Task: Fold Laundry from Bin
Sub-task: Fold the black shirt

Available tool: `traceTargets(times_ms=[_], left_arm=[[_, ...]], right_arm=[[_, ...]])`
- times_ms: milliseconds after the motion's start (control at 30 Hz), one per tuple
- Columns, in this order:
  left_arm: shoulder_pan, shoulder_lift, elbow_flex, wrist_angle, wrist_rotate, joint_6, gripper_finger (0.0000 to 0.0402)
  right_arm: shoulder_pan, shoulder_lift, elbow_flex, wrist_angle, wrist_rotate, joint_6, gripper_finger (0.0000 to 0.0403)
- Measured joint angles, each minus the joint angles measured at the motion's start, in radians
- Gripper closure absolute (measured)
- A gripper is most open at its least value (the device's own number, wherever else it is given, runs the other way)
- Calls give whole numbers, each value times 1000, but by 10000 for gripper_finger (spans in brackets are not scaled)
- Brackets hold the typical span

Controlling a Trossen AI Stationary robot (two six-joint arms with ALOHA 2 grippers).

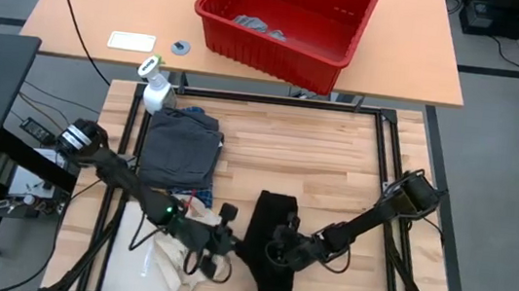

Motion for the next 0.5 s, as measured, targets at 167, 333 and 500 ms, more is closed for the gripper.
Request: traceTargets(times_ms=[167, 333, 500], left_arm=[[67, 16, -1, -22, 1, -31, 385], [108, 16, -2, -36, -1, -35, 385], [146, 20, 0, -68, 4, -43, 385]], right_arm=[[-6, -19, 1, -2, -111, 34, 312], [10, 21, 23, 51, -161, 83, 312], [60, 21, 37, 55, -180, 84, 312]])
